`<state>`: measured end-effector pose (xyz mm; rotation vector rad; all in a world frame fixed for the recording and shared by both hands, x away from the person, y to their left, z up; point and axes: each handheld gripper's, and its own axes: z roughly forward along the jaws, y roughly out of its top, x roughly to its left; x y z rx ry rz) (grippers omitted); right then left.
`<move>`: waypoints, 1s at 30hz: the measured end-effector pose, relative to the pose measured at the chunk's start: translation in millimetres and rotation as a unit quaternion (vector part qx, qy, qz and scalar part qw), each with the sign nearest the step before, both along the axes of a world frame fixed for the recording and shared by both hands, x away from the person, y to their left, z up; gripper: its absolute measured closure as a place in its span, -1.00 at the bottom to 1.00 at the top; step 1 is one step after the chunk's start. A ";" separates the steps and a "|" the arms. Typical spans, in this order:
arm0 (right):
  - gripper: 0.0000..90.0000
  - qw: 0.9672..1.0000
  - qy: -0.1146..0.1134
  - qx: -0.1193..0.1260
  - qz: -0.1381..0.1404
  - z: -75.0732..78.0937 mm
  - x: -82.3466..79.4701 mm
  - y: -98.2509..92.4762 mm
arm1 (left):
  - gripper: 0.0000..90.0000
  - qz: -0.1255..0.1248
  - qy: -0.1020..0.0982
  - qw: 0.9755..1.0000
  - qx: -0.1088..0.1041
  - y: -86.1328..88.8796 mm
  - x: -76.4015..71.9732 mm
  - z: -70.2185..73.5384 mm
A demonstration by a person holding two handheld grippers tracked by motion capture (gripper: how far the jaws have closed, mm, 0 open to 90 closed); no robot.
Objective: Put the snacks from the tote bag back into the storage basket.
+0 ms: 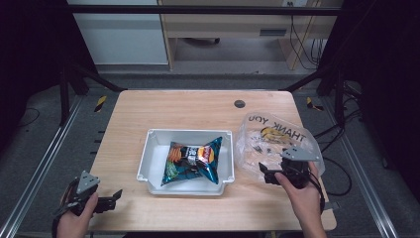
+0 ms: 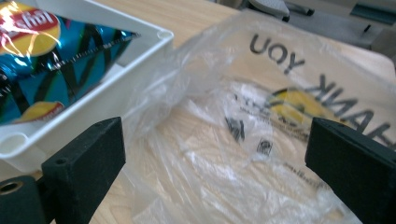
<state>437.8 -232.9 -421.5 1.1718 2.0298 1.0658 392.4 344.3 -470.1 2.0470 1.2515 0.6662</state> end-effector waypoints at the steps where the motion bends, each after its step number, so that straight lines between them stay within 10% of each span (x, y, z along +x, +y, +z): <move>1: -0.88 1.000 0.003 0.002 -0.001 -3.1 -0.5 -0.7 | -0.93 0.001 -0.001 1.000 0.000 -0.2 0.6 -0.4; 18: -0.87 0.999 0.033 -0.008 0.009 -35.0 -5.7 5.7 | -0.93 0.003 0.008 1.000 0.003 0.3 2.3 -2.9; 30: -0.85 0.996 0.038 -0.077 0.023 -42.7 -11.4 17.5 | -0.93 -0.004 0.011 1.000 0.008 -2.1 3.2 -2.7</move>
